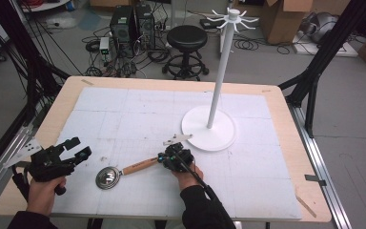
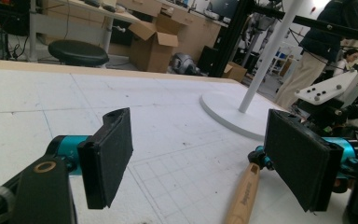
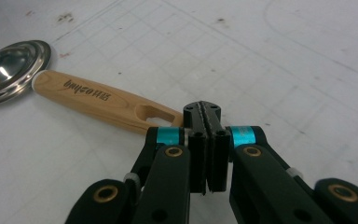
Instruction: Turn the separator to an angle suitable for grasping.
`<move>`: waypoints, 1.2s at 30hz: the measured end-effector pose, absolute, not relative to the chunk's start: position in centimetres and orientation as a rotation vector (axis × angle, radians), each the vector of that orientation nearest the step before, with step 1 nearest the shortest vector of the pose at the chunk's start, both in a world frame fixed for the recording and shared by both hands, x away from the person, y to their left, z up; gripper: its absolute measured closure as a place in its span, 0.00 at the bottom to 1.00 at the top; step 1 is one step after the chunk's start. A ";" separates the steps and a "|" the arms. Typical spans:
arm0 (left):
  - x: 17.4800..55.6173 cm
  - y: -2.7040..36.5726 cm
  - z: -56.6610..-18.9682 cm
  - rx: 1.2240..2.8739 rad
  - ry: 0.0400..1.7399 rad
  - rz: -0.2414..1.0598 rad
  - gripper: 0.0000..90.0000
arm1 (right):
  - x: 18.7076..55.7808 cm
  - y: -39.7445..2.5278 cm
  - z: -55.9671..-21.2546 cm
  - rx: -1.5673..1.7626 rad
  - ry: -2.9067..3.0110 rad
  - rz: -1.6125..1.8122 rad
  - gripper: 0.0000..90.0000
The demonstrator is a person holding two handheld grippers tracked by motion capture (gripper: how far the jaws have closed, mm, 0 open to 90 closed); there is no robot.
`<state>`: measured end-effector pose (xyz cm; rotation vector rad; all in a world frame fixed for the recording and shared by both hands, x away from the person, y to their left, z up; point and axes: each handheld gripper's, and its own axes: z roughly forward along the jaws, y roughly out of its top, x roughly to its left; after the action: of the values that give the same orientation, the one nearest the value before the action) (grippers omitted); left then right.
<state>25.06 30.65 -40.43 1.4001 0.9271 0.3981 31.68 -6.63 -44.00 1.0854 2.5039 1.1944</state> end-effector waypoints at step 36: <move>24.9 29.2 -40.1 1.462 0.885 0.440 0.23 | 22.3 -29.8 -37.4 1.233 1.754 1.349 0.17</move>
<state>24.93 29.24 -40.13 1.4619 0.8846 0.4405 22.34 -29.76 -37.39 1.2332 1.7538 1.3488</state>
